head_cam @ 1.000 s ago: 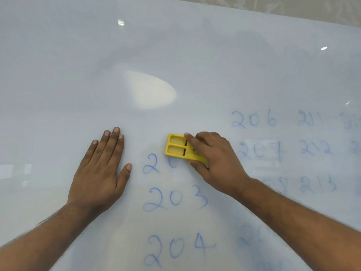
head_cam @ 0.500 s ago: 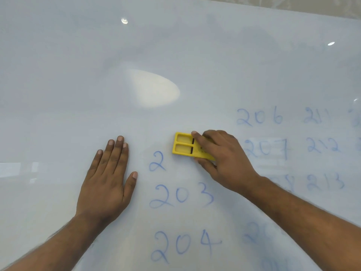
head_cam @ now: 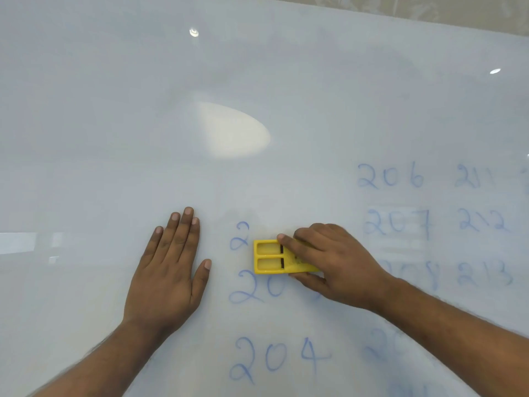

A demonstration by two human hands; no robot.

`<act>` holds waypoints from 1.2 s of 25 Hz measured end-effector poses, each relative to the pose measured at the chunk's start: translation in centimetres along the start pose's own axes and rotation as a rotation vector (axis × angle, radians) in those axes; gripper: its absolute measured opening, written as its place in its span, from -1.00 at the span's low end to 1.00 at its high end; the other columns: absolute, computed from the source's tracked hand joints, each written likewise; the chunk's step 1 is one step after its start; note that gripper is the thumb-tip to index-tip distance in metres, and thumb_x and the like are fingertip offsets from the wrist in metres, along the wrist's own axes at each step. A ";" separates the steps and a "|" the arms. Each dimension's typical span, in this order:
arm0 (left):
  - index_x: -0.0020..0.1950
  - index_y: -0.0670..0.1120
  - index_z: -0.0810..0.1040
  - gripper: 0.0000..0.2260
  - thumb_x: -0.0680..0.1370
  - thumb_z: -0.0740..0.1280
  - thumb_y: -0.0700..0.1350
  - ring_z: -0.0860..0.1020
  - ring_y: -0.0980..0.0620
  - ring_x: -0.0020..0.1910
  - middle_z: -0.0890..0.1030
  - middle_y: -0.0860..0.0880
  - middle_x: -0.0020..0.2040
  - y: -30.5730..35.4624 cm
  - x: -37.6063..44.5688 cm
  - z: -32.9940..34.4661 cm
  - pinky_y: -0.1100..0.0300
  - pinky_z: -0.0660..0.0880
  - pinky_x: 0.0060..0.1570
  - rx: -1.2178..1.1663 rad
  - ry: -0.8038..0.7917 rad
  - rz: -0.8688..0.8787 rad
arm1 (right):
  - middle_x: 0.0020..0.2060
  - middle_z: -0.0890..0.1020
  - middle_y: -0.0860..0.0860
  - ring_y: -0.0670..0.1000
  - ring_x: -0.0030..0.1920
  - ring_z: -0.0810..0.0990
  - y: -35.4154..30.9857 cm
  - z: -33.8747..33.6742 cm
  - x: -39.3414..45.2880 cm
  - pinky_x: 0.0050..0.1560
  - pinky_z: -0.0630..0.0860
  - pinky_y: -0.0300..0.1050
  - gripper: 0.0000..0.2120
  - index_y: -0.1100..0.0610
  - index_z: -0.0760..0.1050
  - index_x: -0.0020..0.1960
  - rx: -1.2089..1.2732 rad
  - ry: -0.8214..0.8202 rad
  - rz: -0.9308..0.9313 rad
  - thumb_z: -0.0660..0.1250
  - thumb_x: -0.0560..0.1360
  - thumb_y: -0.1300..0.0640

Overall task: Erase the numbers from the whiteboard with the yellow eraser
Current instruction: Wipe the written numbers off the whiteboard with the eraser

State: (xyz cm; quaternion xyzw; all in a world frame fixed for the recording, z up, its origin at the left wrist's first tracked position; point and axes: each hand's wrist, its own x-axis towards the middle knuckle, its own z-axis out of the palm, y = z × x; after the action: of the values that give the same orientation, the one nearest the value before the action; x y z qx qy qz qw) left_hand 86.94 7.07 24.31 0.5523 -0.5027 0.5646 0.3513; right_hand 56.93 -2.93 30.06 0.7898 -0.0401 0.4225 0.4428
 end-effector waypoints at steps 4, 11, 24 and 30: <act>0.65 -0.20 0.09 -0.39 0.67 0.03 0.08 0.07 -0.08 0.66 0.10 -0.12 0.67 0.1 -0.2 0.1 -0.06 0.05 0.60 0.001 0.003 0.002 | 0.06 0.55 0.08 0.14 -0.05 0.50 1.1 -0.1 3.6 -0.08 0.41 -0.01 -0.46 0.17 0.41 0.42 0.003 0.117 0.196 0.28 0.53 -0.08; 0.65 -0.20 0.10 -0.39 0.66 0.04 0.09 0.08 -0.08 0.65 0.11 -0.12 0.67 0.0 -0.7 0.0 -0.06 0.05 0.60 -0.011 -0.002 0.014 | 0.09 0.54 0.07 0.13 0.00 0.48 -2.8 1.7 4.5 -0.02 0.42 0.00 -0.48 0.16 0.40 0.43 0.085 0.101 0.108 0.31 0.53 -0.04; 0.65 -0.19 0.11 -0.40 0.66 0.05 0.07 0.08 -0.07 0.65 0.12 -0.10 0.67 0.4 -2.0 0.1 -0.07 0.06 0.60 -0.020 -0.008 -0.031 | 0.07 0.55 0.09 0.14 -0.02 0.48 -2.4 1.6 6.4 -0.03 0.35 -0.03 -0.46 0.16 0.43 0.40 0.082 0.130 0.171 0.30 0.50 -0.07; 0.65 -0.19 0.11 -0.40 0.66 0.04 0.08 0.09 -0.08 0.65 0.12 -0.11 0.67 0.3 -2.3 0.1 -0.06 0.05 0.60 -0.028 -0.015 -0.018 | 0.10 0.53 0.05 0.10 0.02 0.49 -4.4 1.9 1.3 0.03 0.43 -0.03 -0.50 0.14 0.40 0.43 0.093 0.006 -0.008 0.34 0.55 -0.03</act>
State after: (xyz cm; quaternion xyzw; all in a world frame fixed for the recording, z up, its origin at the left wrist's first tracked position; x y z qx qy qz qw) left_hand 87.03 7.30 22.00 0.5560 -0.5083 0.5502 0.3603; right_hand 60.85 -1.27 27.56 0.8086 -0.0158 0.4243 0.4074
